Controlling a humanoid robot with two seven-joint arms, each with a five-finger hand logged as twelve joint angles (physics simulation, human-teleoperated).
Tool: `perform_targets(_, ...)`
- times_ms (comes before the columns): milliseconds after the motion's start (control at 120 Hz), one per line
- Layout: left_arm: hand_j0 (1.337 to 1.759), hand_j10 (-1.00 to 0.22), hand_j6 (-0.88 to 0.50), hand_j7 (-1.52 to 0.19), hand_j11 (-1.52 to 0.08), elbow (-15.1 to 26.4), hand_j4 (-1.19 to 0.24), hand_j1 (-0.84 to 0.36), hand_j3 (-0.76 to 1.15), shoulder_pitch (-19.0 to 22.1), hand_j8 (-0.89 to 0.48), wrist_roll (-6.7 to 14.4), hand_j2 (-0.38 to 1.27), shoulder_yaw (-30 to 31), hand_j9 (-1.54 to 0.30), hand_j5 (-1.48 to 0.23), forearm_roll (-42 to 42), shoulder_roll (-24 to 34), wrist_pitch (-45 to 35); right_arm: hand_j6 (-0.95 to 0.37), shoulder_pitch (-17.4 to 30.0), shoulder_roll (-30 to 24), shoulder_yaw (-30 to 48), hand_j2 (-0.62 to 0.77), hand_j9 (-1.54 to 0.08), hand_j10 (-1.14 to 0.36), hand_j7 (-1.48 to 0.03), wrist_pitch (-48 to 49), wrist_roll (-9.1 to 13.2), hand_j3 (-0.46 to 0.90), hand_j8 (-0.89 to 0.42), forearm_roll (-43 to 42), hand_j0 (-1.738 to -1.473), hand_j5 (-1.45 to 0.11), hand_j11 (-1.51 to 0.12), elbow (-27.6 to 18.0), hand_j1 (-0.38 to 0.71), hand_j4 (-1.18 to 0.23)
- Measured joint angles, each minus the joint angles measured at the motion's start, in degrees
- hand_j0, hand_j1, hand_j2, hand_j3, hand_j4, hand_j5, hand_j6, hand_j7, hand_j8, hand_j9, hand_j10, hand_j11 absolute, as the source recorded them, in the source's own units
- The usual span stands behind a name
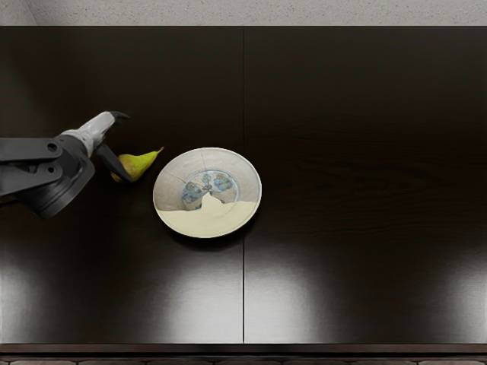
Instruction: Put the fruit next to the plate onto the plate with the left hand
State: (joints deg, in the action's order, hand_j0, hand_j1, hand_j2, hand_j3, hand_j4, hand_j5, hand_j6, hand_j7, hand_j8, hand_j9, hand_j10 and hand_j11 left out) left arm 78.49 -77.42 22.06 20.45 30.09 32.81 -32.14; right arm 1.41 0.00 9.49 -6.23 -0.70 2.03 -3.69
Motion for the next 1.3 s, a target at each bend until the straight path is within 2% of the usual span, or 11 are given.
perform_targets(492,1.658,-0.29,-0.29,-0.38,-0.38,-2.45,-0.29,0.0,0.0,2.08,-0.29,-0.41,0.06,0.03,-0.38,-0.38,0.21,-3.15,-0.11,0.0,0.0,0.0,0.0,0.0,0.0,0.0,0.0,0.0,0.0,0.0,0.0,0.02,-1.658,0.0,0.0,0.0,-0.35,0.0)
perform_targets(1067,1.657,-0.44,-0.44,-0.59,-0.59,-3.41,-0.44,-0.17,0.0,3.3,-0.44,-0.22,0.08,0.02,-0.59,-0.59,0.17,-3.19,0.0,0.0,0.0,0.0,0.0,0.0,0.0,0.0,0.0,-0.01,0.0,0.0,0.0,0.04,-1.658,0.0,0.0,0.0,-0.35,0.0)
perform_targets(1300,1.654,-0.48,-0.39,-0.67,-0.67,-3.42,-0.47,-0.18,0.0,3.43,-0.39,-0.17,0.08,-0.05,-0.67,-0.67,0.45,-3.1,0.2,0.0,0.0,0.0,0.0,0.0,0.0,0.0,0.0,-0.01,0.0,0.0,0.0,0.04,-1.658,0.0,0.0,0.0,-0.35,0.0)
